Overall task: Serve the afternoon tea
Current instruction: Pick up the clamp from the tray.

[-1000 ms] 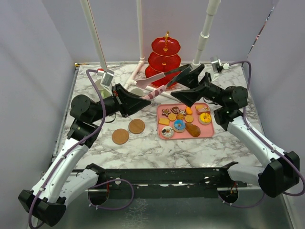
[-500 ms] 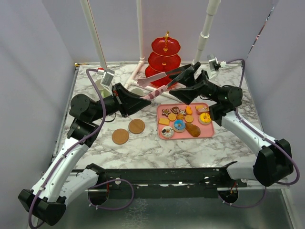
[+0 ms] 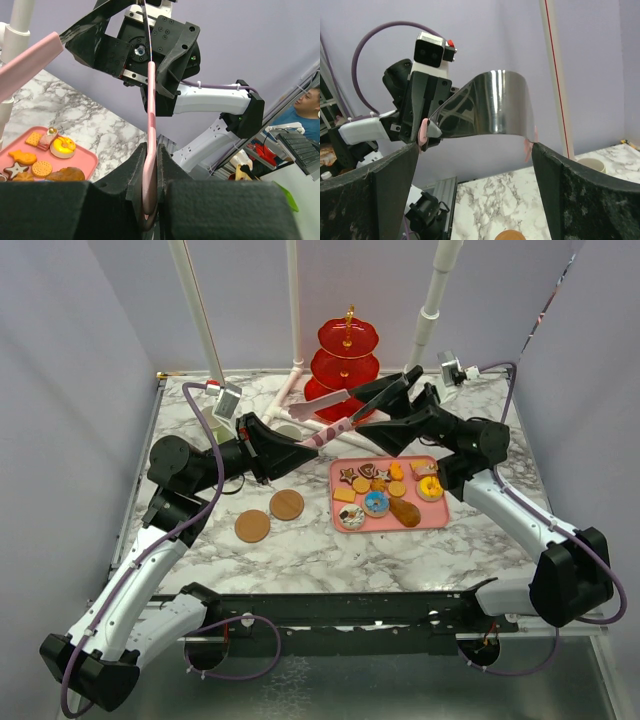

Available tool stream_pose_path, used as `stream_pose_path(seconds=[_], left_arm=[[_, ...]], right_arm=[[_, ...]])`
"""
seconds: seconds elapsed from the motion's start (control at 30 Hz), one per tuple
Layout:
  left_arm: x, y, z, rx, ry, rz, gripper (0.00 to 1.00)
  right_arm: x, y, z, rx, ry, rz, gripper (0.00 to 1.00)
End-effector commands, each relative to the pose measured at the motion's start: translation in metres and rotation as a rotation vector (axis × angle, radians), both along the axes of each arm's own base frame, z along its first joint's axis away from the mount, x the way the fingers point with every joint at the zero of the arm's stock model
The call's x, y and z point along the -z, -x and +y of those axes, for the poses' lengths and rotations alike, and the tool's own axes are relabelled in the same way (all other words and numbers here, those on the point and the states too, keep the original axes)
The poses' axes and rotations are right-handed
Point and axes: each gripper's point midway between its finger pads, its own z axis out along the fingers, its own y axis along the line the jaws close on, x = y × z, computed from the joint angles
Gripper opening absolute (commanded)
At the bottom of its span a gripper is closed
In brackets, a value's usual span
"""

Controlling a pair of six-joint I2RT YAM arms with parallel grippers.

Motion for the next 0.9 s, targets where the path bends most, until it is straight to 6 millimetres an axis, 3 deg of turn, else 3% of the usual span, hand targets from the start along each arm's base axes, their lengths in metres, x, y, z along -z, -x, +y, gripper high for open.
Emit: stream_pose_path(seconds=[0.0,0.43,0.7,0.87], left_arm=[[-0.017,0.01,0.002,0.025,0.023,-0.077,0.0],[-0.019,0.015,0.001,0.037,0.03,-0.091,0.0],[-0.02,0.015,0.001,0.039,0.032,-0.095,0.0],[-0.024,0.017,0.002,0.039,0.037,-0.108,0.0]], right_arm=[[-0.022,0.009,0.0,-0.044,-0.048,-0.085,1.0],[-0.025,0.04,-0.004,-0.187,-0.068,-0.144,1.0],[-0.024,0.031,-0.006,-0.071,-0.022,-0.126,1.0],[-0.017,0.039,-0.011,-0.019,0.041,-0.136,1.0]])
